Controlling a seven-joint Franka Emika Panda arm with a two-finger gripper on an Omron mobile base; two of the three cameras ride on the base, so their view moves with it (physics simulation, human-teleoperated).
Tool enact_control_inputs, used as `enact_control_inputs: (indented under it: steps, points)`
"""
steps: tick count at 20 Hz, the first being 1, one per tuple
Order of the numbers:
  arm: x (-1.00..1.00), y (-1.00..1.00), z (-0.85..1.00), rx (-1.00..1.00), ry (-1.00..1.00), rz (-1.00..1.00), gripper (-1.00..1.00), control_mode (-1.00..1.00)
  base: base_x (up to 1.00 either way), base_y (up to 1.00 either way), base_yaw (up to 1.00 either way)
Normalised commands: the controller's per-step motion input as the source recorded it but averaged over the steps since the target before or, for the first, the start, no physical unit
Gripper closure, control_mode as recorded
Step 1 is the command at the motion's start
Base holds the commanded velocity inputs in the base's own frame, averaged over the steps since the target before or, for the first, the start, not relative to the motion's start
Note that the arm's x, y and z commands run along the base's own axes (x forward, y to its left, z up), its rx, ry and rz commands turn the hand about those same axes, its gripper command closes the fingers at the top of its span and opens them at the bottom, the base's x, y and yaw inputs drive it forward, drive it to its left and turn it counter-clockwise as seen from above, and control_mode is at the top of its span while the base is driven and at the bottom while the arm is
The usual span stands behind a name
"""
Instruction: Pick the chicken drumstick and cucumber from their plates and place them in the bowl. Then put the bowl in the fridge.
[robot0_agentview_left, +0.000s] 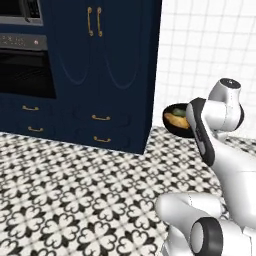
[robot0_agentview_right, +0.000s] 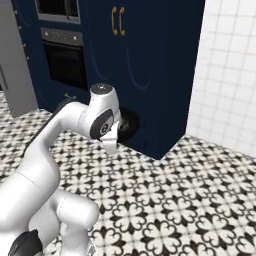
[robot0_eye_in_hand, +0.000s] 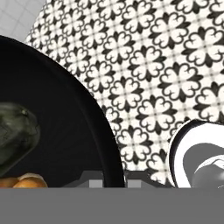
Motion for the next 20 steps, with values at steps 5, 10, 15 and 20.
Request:
enact_control_inputs:
  steps: [5,10,15,20]
  points:
    - [0.00,0.00,0.00,0.00,0.00,0.00,1.00,1.00,1.00,0.04,0.40]
    - [0.00,0.00,0.00,0.00,0.00,0.00,1.00,1.00,0.99,0.00,0.57]
    - [0.00,0.00,0.00,0.00,0.00,0.00,1.00,1.00,0.89,0.00,0.66]
    - [0.00,0.00,0.00,0.00,0.00,0.00,1.00,1.00,0.96,0.00,0.61]
